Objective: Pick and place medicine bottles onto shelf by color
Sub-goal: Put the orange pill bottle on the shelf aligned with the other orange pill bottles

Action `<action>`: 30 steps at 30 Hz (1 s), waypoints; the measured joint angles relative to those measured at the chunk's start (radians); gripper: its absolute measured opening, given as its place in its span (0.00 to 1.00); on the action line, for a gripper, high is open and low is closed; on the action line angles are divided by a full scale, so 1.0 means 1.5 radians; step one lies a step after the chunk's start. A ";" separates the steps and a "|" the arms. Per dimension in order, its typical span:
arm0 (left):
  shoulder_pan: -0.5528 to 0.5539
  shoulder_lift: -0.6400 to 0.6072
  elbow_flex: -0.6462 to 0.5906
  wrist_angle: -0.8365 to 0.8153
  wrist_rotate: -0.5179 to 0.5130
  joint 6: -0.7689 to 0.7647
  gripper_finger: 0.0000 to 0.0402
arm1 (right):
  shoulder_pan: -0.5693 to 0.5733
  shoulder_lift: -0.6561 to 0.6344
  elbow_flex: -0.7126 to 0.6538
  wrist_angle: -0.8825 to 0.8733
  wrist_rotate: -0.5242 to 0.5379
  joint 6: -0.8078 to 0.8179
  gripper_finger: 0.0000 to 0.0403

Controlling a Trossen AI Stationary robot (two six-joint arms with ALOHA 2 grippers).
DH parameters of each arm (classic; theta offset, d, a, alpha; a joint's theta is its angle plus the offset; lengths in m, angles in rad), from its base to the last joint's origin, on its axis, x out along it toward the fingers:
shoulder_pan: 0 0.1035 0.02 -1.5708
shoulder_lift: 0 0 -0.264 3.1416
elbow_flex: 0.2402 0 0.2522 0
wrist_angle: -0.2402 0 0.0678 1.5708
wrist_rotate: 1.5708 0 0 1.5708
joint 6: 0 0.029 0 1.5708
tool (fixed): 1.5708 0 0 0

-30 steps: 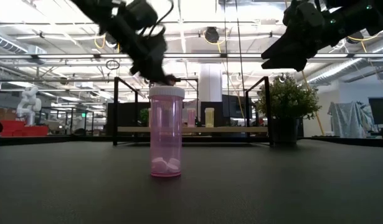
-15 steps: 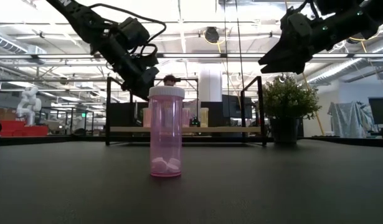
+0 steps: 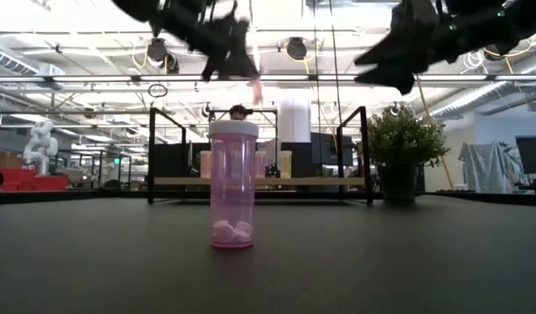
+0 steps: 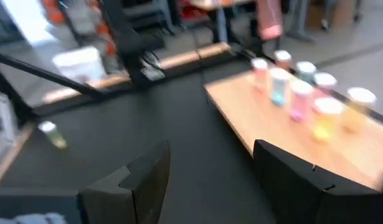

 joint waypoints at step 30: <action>-0.204 0.053 0.101 0.374 0.031 -0.194 0.32 | -0.057 0.225 0.085 0.650 -0.132 -0.029 0.56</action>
